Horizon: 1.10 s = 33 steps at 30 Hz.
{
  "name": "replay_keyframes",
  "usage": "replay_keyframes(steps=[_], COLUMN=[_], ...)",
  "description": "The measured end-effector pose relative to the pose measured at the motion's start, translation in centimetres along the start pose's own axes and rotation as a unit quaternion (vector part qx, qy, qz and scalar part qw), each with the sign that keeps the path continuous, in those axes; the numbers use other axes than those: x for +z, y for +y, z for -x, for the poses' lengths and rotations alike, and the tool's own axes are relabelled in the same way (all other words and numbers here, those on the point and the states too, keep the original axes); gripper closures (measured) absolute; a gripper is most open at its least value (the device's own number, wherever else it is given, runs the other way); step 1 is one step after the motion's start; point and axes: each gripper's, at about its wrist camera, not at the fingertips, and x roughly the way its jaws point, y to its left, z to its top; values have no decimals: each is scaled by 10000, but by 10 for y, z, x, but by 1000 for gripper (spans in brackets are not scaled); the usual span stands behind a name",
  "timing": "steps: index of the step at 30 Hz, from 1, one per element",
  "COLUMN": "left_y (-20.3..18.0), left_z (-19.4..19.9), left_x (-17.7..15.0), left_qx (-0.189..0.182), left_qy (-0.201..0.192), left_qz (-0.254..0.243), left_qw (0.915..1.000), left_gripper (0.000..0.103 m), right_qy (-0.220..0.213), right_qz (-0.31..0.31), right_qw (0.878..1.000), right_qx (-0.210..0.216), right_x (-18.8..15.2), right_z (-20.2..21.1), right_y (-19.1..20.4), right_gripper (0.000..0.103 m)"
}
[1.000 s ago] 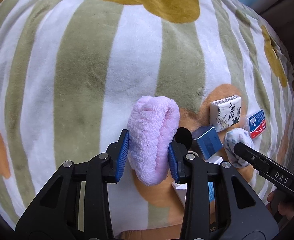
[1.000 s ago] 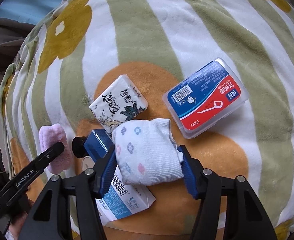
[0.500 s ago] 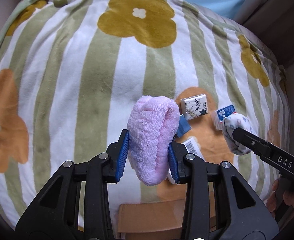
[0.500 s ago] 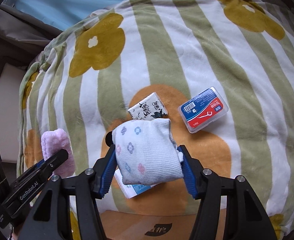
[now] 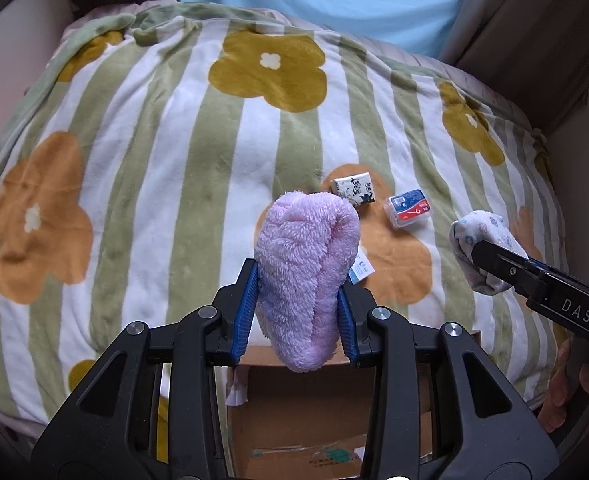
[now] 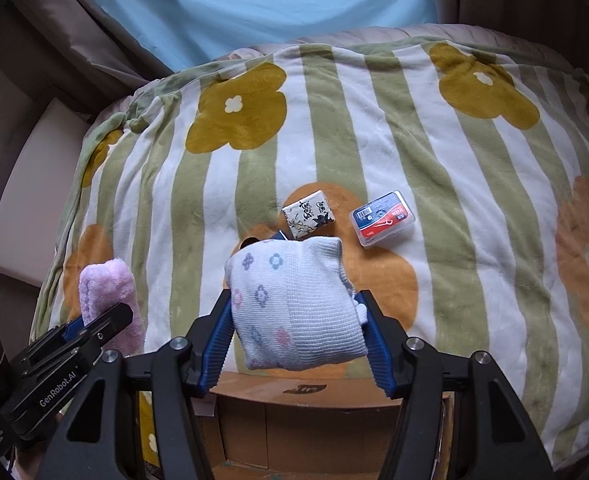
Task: Organize objects
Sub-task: 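Carry slipper and sock into the box and open both tools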
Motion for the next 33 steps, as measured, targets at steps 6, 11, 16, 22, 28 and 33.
replay_keyframes(steps=[6,11,16,22,28,33], left_y=[-2,-1,2,2,1,0], left_z=[18,20,14,-8,-40,-58], left_x=[-37,-71,-105,-138,-160,-168], left_qx=[-5,-4,-15,-29,-47,-6], left_qy=[11,132,298,539,795,938], left_qz=[9,2,23,6,-31,-63], left_qw=[10000,9999,9996,9985,9968,9956], left_gripper=[70,70,70,70,70,70], right_qy=[18,100,269,506,762,774], right_qz=[179,233,242,241,226,277], right_qw=[9998,9997,9993,9982,9963,9959], right_qx=[-19,-56,-100,-198,-312,-366], right_x=[-33,-64,-95,-129,-154,-160], right_z=[17,22,17,2,-23,-33], right_y=[4,4,1,-7,-22,-29], right_gripper=[48,48,48,48,48,48])
